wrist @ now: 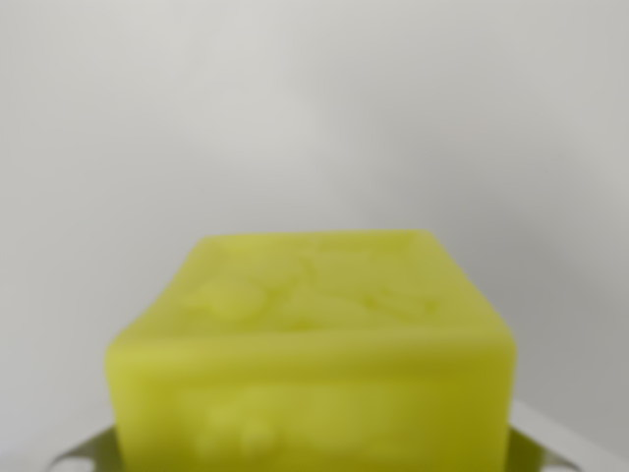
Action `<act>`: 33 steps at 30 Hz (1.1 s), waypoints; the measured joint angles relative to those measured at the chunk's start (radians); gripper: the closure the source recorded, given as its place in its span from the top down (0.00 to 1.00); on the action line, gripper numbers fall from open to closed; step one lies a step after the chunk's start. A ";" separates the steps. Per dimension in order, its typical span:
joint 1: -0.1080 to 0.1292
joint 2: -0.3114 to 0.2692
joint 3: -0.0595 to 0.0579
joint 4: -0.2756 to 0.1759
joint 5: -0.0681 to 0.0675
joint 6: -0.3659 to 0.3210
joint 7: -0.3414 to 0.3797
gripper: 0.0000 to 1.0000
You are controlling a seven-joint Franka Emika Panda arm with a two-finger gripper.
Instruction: Pick yellow cube
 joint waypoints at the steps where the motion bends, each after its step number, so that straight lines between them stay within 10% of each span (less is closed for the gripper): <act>1: 0.000 -0.005 0.000 0.002 0.000 -0.006 0.000 0.00; 33: 0.000 -0.107 0.000 0.056 0.004 -0.163 -0.003 0.00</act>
